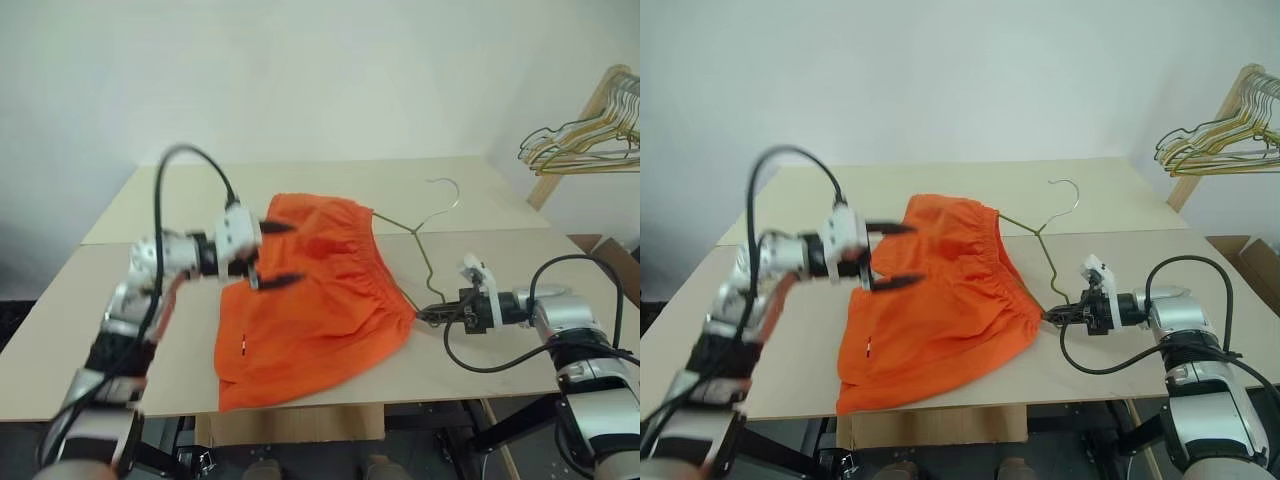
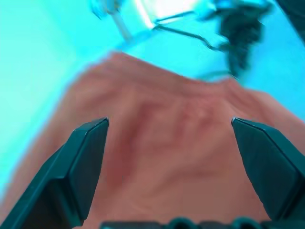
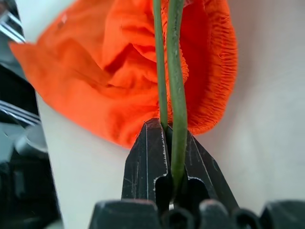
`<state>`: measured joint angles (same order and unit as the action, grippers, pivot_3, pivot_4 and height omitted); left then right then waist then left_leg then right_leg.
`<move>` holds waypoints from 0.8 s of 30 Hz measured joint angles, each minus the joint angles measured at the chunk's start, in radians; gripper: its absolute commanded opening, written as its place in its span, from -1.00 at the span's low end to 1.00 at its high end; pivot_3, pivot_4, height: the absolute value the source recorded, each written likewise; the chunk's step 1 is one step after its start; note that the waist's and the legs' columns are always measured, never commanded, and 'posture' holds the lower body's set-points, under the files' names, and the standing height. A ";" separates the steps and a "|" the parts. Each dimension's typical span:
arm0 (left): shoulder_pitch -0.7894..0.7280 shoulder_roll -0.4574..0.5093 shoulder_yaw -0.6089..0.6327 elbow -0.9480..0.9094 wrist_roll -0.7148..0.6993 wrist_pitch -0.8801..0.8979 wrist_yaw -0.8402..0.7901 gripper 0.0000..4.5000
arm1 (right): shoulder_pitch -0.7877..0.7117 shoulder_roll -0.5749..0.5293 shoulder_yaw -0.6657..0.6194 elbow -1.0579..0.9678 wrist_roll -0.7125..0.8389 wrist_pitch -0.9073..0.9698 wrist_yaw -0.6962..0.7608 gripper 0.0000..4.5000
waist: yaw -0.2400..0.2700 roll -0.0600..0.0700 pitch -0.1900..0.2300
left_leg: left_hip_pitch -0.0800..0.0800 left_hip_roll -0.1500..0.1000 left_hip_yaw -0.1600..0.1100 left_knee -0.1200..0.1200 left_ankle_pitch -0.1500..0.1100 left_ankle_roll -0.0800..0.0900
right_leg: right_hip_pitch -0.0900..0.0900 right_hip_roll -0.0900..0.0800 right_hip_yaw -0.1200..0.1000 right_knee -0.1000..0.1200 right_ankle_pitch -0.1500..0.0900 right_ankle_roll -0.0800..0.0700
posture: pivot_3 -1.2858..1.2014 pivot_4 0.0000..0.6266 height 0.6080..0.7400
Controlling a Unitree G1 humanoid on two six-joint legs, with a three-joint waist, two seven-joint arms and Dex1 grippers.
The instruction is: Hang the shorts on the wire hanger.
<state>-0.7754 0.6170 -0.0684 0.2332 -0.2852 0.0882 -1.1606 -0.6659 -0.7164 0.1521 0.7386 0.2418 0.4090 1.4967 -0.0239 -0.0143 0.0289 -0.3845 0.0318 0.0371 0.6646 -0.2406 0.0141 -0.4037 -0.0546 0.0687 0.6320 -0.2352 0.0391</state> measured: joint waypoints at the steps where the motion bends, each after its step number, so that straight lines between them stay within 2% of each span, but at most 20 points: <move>1: -0.077 -0.002 0.006 0.088 0.002 -0.027 -0.029 0.99 | -0.004 -0.002 0.007 -0.002 -0.019 -0.025 0.002 -1.00 | -0.003 0.000 0.000 | 0.000 0.000 0.000 0.000 0.000 0.000 | 0.000 0.000 0.000 0.000 0.000 0.000 | 0.03 -1.00 1.00; 4: -0.256 -0.006 0.003 0.334 0.029 -0.113 -0.111 0.99 | -0.024 0.003 0.043 -0.009 -0.068 -0.086 0.006 -1.00 | -0.020 0.000 0.000 | -0.001 -0.001 0.000 0.000 0.000 0.000 | 0.000 0.000 0.000 -0.001 0.000 0.000 | 0.03 -1.00 1.00; 11: -0.486 -0.048 -0.095 0.779 0.125 -0.219 -0.411 0.99 | -0.038 0.049 0.110 -0.043 -0.142 -0.138 0.009 -1.00 | -0.044 0.000 0.000 | -0.004 -0.001 -0.002 0.002 0.000 0.000 | -0.002 0.000 0.000 0.000 -0.001 0.001 | 0.03 -1.00 1.00; 14: -0.536 -0.055 -0.159 0.859 0.129 -0.240 -0.446 0.99 | -0.038 0.056 0.116 -0.068 -0.156 -0.152 0.008 -1.00 | -0.049 0.000 0.000 | -0.005 -0.001 -0.002 0.002 0.000 0.001 | -0.003 0.000 0.000 0.001 -0.001 0.001 | 0.02 -1.00 1.00; 20: -0.551 -0.048 -0.392 0.918 0.125 -0.312 -0.450 0.99 | -0.038 0.064 0.128 -0.104 -0.188 -0.161 -0.001 -1.00 | -0.048 -0.001 0.001 | -0.005 -0.001 -0.003 0.003 -0.001 0.001 | -0.004 0.000 0.000 0.003 -0.001 0.001 | 0.01 -1.00 1.00; 24: -0.551 -0.062 -0.448 0.952 0.147 -0.392 -0.450 0.99 | -0.038 0.067 0.130 -0.117 -0.191 -0.161 -0.019 -1.00 | -0.047 -0.001 0.001 | -0.005 -0.001 -0.003 0.004 -0.001 0.001 | -0.004 0.000 0.000 0.004 -0.001 0.001 | 0.00 -1.00 1.00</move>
<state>-1.3264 0.5551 -0.5159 1.1856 -0.1382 -0.3040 -1.6109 -0.7035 -0.6497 0.2817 0.6220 0.0507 0.2476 1.4779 -0.0709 -0.0148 0.0295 -0.3899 0.0305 0.0342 0.6684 -0.2413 0.0153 -0.4079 -0.0547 0.0686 0.6359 -0.2363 0.0405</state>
